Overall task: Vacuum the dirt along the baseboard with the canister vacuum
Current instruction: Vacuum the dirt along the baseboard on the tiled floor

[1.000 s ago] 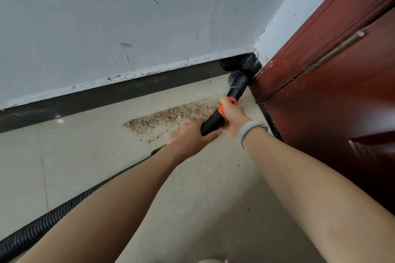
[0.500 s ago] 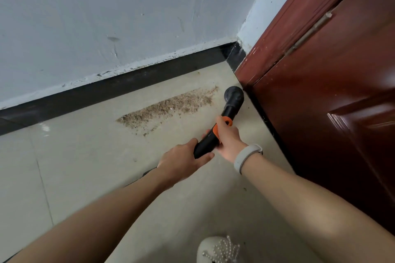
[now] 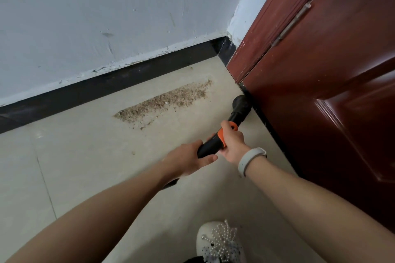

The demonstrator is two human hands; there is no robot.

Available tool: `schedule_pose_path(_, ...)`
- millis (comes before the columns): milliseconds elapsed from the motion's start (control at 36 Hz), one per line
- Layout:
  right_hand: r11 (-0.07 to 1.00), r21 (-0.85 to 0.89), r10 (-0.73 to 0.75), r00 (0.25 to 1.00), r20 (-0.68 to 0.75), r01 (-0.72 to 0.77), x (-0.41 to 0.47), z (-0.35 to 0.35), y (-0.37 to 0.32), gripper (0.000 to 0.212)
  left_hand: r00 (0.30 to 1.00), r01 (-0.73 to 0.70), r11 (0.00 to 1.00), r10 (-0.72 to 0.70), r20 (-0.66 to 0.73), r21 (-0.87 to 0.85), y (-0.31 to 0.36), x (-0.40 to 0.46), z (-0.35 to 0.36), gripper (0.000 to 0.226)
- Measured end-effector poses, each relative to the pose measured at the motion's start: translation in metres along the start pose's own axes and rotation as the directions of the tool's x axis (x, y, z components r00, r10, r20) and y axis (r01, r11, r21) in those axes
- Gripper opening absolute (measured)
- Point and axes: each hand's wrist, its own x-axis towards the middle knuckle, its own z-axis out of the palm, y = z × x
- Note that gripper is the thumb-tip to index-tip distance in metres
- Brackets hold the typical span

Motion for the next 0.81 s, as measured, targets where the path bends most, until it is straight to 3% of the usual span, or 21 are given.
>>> schedule_pose_path(194, 1.000, 0.026, -0.002, 0.999, 0.054, 0.001, -0.002, 0.011, -0.018, 0.023, 0.998, 0.037, 0.999, -0.038, -0.058, -0.015, 0.006, 0.002, -0.011, 0.042)
schedule_pose_path(389, 0.993, -0.074, 0.103, 0.990, 0.092, -0.096, -0.037, 0.018, 0.032, 0.014, 0.994, 0.092, 0.995, -0.094, 0.054, 0.027, -0.027, -0.050, 0.012, 0.036)
schedule_pose_path(556, 0.980, -0.154, 0.144, 0.984, 0.101, -0.127, -0.056, 0.027, 0.062, 0.034, 0.986, 0.136, 0.990, -0.138, 0.089, 0.034, -0.047, -0.081, 0.015, 0.038)
schedule_pose_path(667, 0.989, -0.126, 0.095, 0.991, 0.095, -0.083, -0.059, 0.035, 0.055, 0.046, 0.984, 0.165, 0.986, -0.166, 0.060, 0.023, -0.047, -0.088, 0.005, 0.035)
schedule_pose_path(806, 0.980, -0.196, 0.044, 0.999, -0.010, -0.045, -0.061, 0.036, 0.048, 0.032, 0.985, 0.145, 0.989, -0.141, 0.098, -0.028, -0.045, -0.091, 0.002, 0.031)
